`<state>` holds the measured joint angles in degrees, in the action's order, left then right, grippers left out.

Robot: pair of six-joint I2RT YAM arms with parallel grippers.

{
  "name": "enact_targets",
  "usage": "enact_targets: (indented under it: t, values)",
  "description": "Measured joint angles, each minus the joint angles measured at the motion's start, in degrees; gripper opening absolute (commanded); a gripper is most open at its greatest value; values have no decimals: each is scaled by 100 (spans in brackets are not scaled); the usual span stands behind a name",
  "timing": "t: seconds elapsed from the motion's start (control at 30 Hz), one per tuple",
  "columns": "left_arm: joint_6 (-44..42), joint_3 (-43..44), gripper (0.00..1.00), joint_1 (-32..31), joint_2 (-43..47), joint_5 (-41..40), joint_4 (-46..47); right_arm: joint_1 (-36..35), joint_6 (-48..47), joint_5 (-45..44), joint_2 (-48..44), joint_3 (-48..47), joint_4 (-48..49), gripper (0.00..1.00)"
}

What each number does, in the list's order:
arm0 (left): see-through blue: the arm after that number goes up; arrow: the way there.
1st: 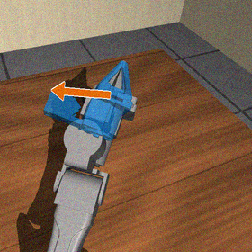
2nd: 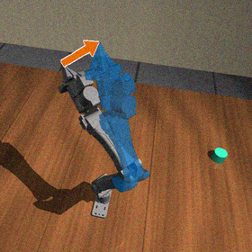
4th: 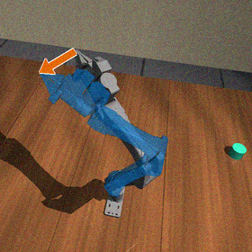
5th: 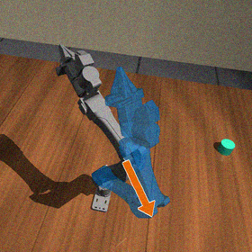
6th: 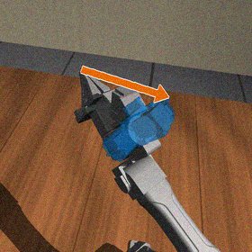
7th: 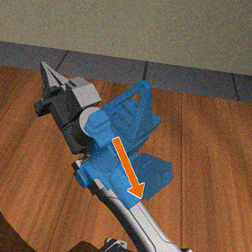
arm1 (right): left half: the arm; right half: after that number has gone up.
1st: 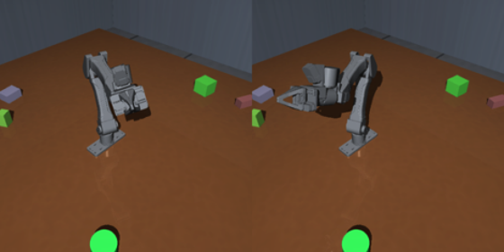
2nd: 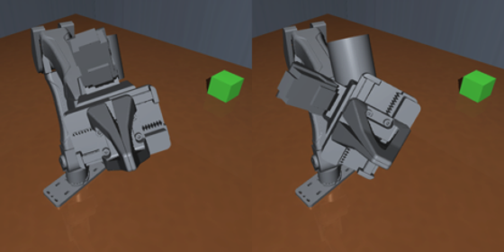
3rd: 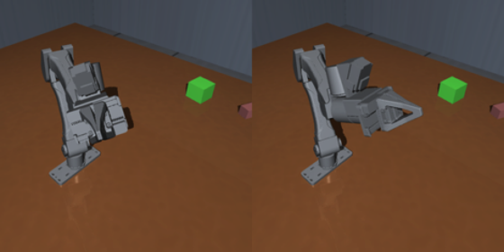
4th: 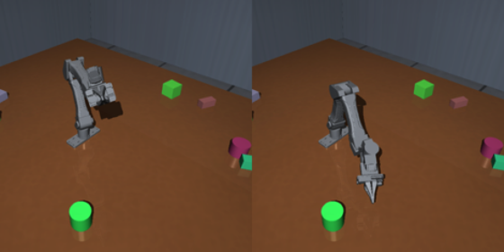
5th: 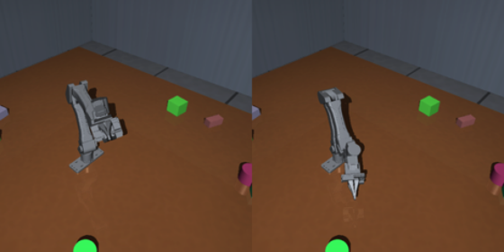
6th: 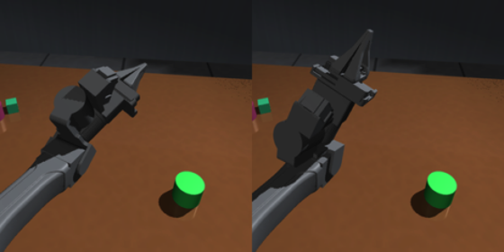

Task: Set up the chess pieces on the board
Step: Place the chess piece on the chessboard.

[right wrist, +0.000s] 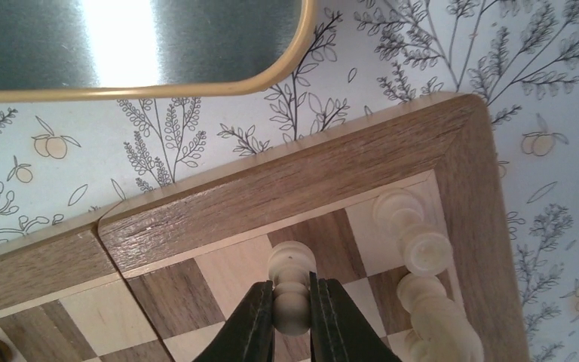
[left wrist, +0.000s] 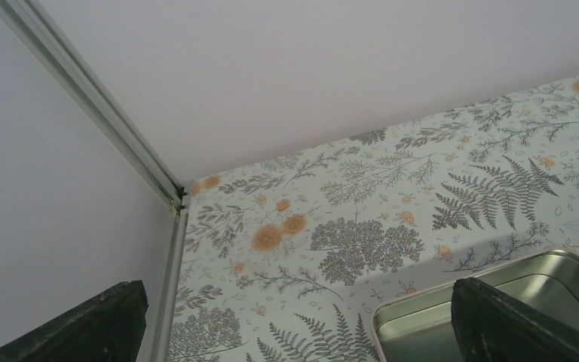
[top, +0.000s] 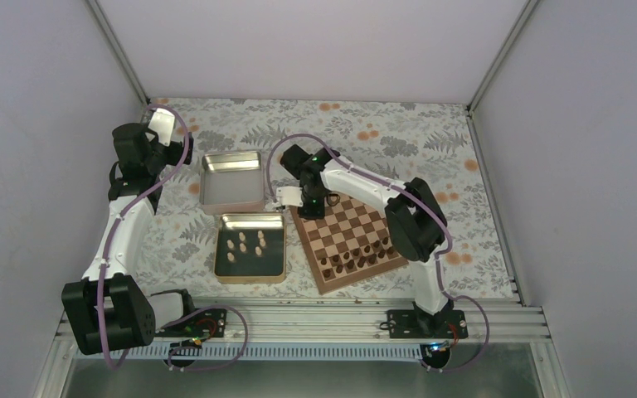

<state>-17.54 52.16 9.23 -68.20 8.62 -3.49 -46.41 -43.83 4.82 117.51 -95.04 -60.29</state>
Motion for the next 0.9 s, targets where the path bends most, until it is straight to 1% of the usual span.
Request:
enact_targets:
  t: [0.67,0.9]
  values:
    - [0,0,100,0,0,2,-2,87,2,-15,247,-186,-2,12]
    - [0,0,100,0,0,2,0,118,2,-17,299,-295,-17,14]
